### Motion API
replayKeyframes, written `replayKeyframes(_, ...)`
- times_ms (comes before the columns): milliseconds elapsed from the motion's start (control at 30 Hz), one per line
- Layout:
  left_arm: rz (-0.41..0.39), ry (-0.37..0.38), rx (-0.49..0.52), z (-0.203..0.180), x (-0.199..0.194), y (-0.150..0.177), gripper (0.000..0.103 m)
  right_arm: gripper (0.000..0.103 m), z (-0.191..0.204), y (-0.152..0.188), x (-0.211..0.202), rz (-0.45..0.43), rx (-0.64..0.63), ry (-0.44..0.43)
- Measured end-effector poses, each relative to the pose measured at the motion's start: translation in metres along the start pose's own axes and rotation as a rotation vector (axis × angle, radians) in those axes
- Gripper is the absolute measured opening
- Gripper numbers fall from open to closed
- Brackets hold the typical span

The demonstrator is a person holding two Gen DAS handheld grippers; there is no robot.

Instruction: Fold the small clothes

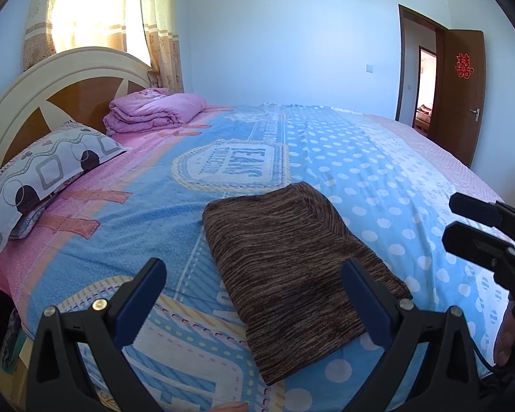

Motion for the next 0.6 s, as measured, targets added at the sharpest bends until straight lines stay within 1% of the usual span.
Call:
replayKeyframes(233,0.006,-0.042,-0.022,0.011,0.002,0.001,0.103,0.072,0.004,-0.002,-0.003,-0.016,-0.014,-0.009)
replayKeyframes(333,0.009,-0.063,-0.03,0.017,0.003,0.002,0.103,0.072,0.006,0.0,-0.002,-0.013,-0.019,-0.013)
replayKeyframes(467,-0.008,-0.092,-0.021,0.026,0.002,0.003,0.103,0.072,0.01,0.002,0.002,0.0,-0.029,-0.022)
replayKeyframes(600,-0.004,-0.096,-0.018,0.029,0.004,0.004,0.103,0.072,0.013,0.004,0.002,0.007,-0.036,-0.027)
Point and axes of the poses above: each gripper's, at about its wrist camera, not at the fingertips, and x roughly the way its jaws point, z to its left, y to its underside, the point moved 8 cm from there along x, roughly the way its jaws point, and after that the axes turned 11 degrees about y, right-handed, at the moved point
